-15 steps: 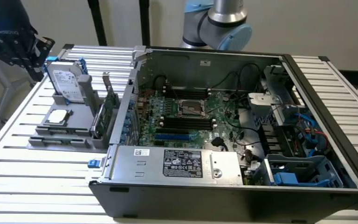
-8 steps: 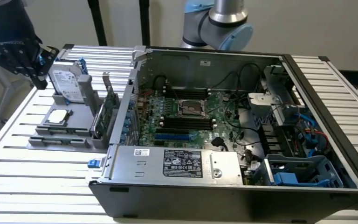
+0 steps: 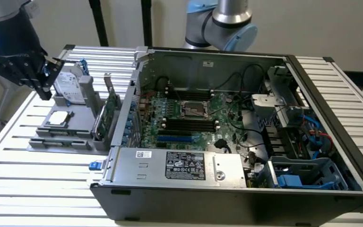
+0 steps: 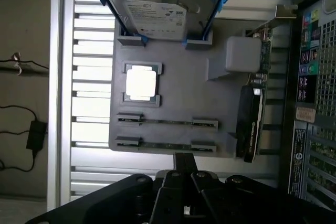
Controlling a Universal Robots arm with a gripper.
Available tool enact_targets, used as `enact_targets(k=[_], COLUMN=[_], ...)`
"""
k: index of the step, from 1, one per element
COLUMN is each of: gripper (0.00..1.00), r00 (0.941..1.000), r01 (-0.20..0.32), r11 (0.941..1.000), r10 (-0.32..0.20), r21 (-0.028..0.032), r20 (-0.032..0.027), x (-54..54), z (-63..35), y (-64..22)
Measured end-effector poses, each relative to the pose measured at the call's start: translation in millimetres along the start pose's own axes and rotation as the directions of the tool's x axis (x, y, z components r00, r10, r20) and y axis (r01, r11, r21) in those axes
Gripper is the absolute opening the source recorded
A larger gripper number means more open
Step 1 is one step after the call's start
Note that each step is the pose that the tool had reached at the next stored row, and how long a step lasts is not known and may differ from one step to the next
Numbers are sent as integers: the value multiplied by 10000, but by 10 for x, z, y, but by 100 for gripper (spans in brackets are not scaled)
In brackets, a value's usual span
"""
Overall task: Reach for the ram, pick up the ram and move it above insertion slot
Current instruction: 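Reach for the ram, then pick up the ram and move it above insertion slot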
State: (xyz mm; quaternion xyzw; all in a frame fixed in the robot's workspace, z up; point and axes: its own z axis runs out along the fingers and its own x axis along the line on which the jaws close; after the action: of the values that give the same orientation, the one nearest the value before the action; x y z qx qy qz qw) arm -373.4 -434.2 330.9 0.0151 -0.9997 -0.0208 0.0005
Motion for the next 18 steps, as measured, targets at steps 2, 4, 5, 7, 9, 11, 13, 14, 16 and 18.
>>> enact_targets(k=[2,4,5,7,9,11,13,14,16,18], gripper=[11,11,11,11,11,11,11,11,11,11], r00=[10000,10000,10000,10000,10000,10000,10000,10000,10000,10000], r01=[10,20,21,20,20,21,22,22,22,22], r11=[10000,10000,10000,10000,10000,10000,10000,10000,10000,10000], r10=[-10,-20,-21,-20,-20,-21,-22,-22,-22,-22], r21=[0,1,0,1,1,1,1,1,0,-1], r20=[0,-2,-1,-2,-2,-2,-2,-2,-2,-2], x=[-26,-46,-49,-48,-48,-49,-48,-48,-48,-48], z=[25,40,45,47,46,47,46,46,46,45], y=[-39,-77,-92,-103,-105,-106,-108,-112,-123,-135])
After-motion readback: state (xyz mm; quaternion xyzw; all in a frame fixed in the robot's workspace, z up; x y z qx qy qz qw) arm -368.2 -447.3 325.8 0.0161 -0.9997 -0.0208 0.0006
